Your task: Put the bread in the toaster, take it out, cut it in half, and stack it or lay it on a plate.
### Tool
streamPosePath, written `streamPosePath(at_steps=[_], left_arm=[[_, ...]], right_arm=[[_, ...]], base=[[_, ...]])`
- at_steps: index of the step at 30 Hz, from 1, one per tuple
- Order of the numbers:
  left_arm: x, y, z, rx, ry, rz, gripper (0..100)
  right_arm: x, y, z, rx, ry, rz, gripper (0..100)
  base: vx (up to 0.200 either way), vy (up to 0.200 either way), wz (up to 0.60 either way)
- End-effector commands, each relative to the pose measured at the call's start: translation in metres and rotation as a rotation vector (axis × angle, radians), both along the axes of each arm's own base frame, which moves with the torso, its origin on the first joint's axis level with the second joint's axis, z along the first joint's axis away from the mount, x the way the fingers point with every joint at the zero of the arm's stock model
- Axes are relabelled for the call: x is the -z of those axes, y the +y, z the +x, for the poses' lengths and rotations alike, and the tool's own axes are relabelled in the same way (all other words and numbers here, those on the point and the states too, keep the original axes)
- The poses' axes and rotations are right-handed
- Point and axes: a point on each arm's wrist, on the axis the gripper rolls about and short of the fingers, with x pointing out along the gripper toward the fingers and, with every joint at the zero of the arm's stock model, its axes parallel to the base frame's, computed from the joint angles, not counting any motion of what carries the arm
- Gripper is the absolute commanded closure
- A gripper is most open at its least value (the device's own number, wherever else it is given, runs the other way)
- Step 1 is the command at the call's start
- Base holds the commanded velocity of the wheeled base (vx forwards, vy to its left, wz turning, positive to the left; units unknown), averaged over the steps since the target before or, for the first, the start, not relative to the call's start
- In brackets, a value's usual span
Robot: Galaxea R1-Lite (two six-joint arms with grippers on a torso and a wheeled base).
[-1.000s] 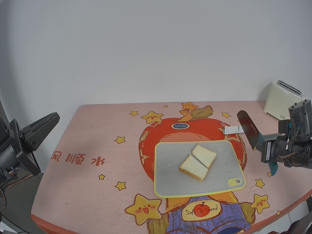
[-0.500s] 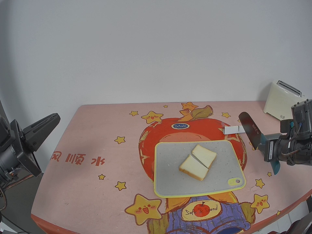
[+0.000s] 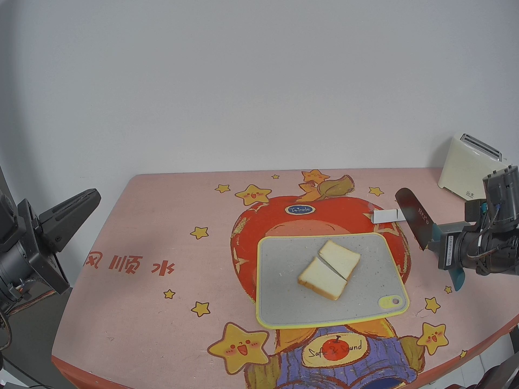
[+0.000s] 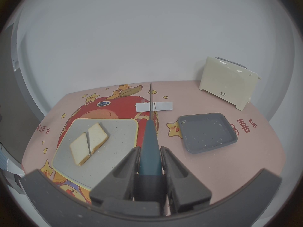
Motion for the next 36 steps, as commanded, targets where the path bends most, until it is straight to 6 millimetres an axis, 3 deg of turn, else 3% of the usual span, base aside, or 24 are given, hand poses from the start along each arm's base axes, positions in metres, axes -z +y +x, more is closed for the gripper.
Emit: streamPosePath(at_steps=[1,36], left_arm=[[0.0003,-0.0001,0.0003,0.0,0.002,0.0,100],[0.0003,-0.0001,0.0003,0.0,0.001,0.001,100]], right_arm=[[0.0009,-0.0006,0.0009,0.005,0.004,-0.003,100],[0.0096,0.002,0.0069,0.006,0.039,-0.014,100]], base=[[0.0,0.0,0.0],[0.0,0.0,0.0]])
